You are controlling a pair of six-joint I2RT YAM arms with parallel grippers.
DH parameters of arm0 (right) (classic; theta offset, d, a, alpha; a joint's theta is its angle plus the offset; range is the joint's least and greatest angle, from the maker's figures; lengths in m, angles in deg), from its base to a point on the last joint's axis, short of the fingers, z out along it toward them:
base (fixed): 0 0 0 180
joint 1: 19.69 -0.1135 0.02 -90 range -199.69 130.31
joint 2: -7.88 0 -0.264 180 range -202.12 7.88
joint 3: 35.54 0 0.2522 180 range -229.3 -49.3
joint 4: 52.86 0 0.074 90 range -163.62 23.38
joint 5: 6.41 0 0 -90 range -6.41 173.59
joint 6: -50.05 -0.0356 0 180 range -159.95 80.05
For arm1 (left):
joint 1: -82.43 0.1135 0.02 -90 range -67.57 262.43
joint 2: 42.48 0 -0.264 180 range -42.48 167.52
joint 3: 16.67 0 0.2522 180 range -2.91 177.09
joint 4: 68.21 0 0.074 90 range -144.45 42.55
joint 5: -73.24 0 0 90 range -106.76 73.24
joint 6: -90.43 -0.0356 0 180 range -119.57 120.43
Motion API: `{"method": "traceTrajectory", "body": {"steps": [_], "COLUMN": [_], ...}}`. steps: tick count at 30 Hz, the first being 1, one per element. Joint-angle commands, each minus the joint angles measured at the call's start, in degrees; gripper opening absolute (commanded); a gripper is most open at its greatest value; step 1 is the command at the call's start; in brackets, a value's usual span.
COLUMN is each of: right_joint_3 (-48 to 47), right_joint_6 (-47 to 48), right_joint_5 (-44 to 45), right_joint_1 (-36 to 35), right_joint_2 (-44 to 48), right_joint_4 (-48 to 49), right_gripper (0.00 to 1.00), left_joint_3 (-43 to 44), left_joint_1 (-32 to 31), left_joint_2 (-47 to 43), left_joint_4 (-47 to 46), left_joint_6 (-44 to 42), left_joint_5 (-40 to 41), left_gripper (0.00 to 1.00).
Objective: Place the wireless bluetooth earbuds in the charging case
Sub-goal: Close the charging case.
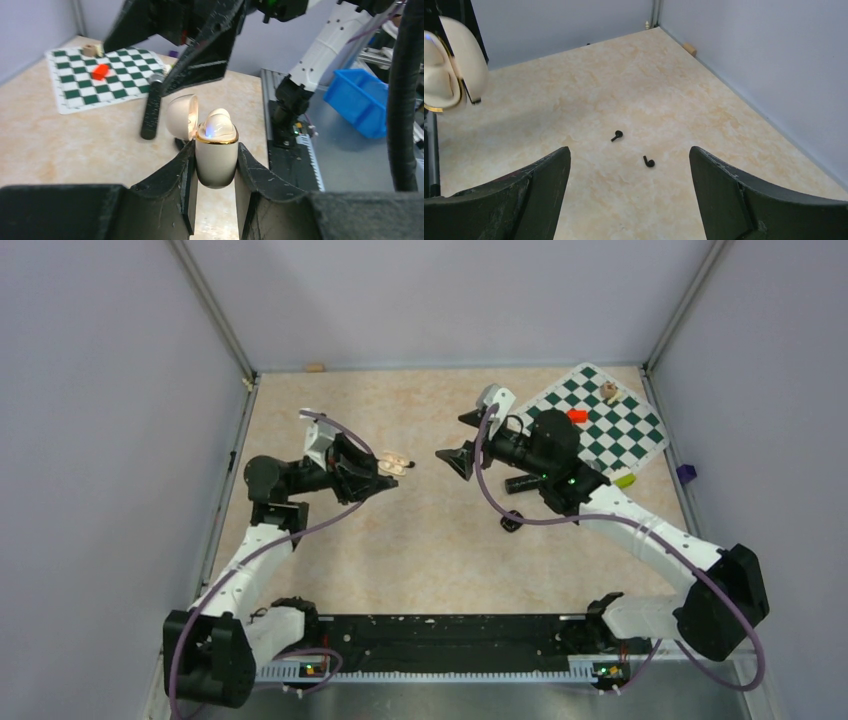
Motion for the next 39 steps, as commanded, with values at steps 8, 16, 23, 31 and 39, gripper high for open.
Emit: {"method": "traceTrajectory", "body": {"steps": [8, 16, 23, 31, 39], "right_joint_3": [-1.3, -1.8, -2.3, -2.7, -3.0], "right_joint_6": [-4.7, -1.8, -2.5, -4.8, 4.7], "right_joint_5": [-3.3, -7.2, -20.2, -19.9, 6.6], "right_joint_1": [-2.8, -6.0, -6.1, -3.4, 4.6], "right_joint_2": [-4.3, -4.3, -1.0, 4.2, 8.8], "right_joint_4": [4.8, 2.5, 0.6, 1.1, -1.5], "right_gripper": [0.86, 0.86, 0.86, 0.87, 0.94], "left_joint_3": [1.2, 1.3, 0.9, 1.3, 3.3], "left_joint_1": [-7.2, -8.2, -8.3, -8.3, -9.1], "left_joint_2": [2.1, 2.7, 2.6, 3.5, 7.4], "left_joint_4": [20.6, 26.1, 27.3, 27.7, 27.3], "left_joint_6": [-18.5, -23.5, -25.1, -25.6, -25.5], "left_joint_5": [-1.6, -1.5, 0.6, 3.4, 9.5], "left_gripper": [0.00, 0.00, 0.00, 0.00, 0.00]}}
